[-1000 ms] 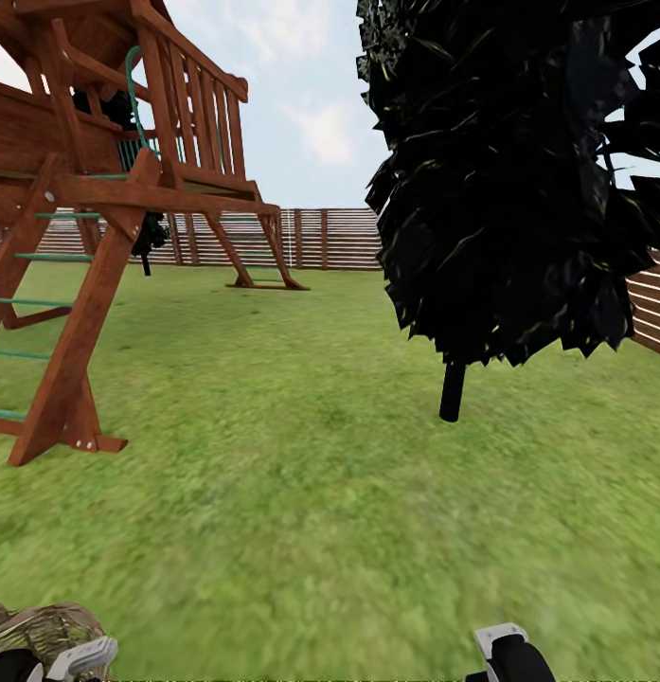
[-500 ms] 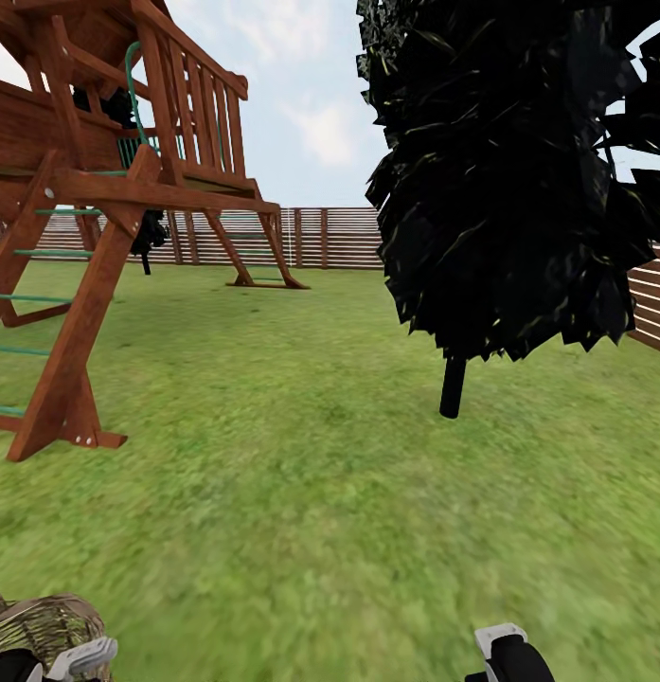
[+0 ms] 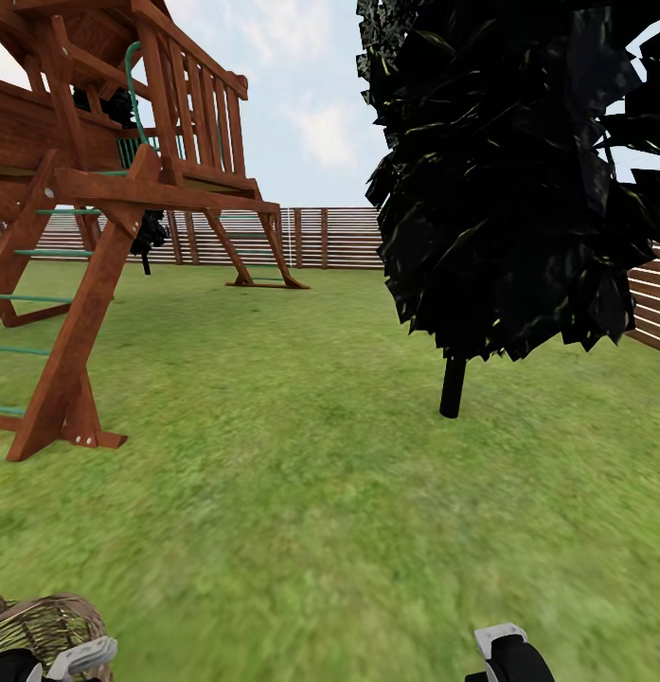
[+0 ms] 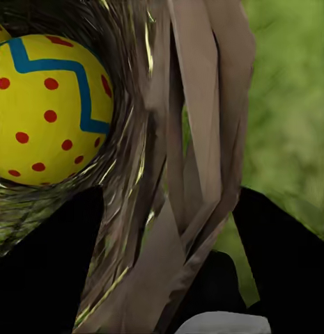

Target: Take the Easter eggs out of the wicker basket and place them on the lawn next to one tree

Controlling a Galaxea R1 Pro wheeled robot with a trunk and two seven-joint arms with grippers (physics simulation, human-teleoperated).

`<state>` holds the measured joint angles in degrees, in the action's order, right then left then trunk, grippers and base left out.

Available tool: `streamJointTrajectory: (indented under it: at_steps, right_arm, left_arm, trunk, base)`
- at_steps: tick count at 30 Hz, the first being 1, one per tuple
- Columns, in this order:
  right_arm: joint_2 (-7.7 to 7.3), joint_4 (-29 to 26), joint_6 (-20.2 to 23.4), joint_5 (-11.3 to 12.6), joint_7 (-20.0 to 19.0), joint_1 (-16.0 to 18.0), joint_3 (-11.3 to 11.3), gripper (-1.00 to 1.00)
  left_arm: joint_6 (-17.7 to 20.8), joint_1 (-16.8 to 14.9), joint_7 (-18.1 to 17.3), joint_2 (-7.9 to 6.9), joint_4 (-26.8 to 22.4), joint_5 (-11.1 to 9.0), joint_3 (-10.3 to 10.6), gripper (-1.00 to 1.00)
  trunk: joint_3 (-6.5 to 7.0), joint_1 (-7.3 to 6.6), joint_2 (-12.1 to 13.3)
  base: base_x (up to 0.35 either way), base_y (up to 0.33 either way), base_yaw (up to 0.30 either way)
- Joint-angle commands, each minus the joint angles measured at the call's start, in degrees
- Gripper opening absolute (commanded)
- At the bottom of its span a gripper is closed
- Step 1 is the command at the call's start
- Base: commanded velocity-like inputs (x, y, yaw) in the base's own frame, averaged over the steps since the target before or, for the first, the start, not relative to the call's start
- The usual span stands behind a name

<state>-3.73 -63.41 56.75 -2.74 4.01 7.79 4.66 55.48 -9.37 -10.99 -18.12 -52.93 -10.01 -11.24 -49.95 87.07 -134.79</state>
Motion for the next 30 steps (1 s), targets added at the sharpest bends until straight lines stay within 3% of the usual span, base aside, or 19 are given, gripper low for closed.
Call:
streamJointTrajectory:
  at_steps: [1, 24, 25, 30]
  right_arm:
    - [-0.05, 0.0, 0.3, -0.2, 0.0, 0.0, 0.2, 1.0]
    - [-0.05, 0.0, 0.3, -0.2, 0.0, 0.0, 0.3, 1.0]
    - [-0.14, 0.0, 0.2, -0.2, 0.0, 0.0, 1.8, 1.0]
    - [-0.14, 0.0, 0.3, -0.2, 0.0, 0.0, 1.8, 1.0]
  left_arm:
    - [0.3, 0.0, -0.2, 0.0, 0.0, -0.6, -0.1, -1.0]
    - [0.3, 0.0, -0.1, -0.29, 0.0, -0.6, -0.2, -1.0]
    - [0.3, 0.0, -0.1, -0.18, 0.1, -0.6, -0.2, -1.0]
    - [0.3, 0.0, -0.1, -0.17, 0.3, -0.6, -0.1, -1.0]
  trunk:
    - [-0.06, -0.01, 0.0]
    - [-0.06, -0.01, 0.0]
    - [-0.06, -0.01, 0.0]
    - [0.12, -0.23, 0.4]
  base:
    - [0.0, 0.0, 0.0]
    - [0.0, 0.0, 0.0]
    - [0.0, 0.0, 0.0]
    - [0.0, 0.0, 0.0]
